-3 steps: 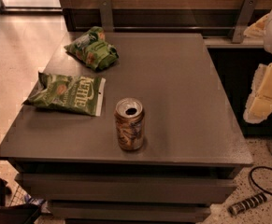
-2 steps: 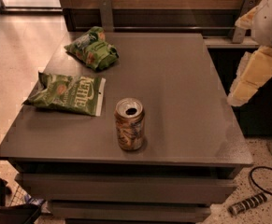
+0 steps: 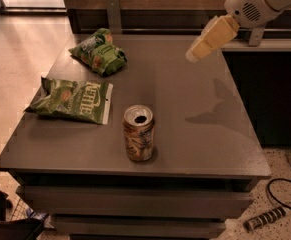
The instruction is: Pick green rice chip bag
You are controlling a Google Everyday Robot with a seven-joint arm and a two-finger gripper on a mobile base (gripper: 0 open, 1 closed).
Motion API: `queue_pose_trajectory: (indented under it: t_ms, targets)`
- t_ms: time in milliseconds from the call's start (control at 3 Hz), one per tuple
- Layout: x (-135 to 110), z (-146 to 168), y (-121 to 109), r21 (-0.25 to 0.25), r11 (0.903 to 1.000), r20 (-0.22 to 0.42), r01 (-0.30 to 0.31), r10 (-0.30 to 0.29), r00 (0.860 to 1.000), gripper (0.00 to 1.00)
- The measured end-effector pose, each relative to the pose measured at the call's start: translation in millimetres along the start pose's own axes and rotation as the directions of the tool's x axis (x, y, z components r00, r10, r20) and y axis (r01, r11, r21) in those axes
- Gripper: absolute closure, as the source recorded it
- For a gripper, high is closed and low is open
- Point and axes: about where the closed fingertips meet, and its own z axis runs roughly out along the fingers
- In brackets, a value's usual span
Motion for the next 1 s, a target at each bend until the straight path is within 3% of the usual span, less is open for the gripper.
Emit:
queue_pose_trajectory:
  t_ms: [333, 1000]
  targets:
    - [-43.2, 31.8, -2.2, -0.022, 0.9958, 0.101, -0.089, 0.091, 0.991, 0.00]
    - [-45.4, 37.8, -5.2, -0.006, 0.9963, 0.082, -0.086, 0.086, 0.993, 0.00]
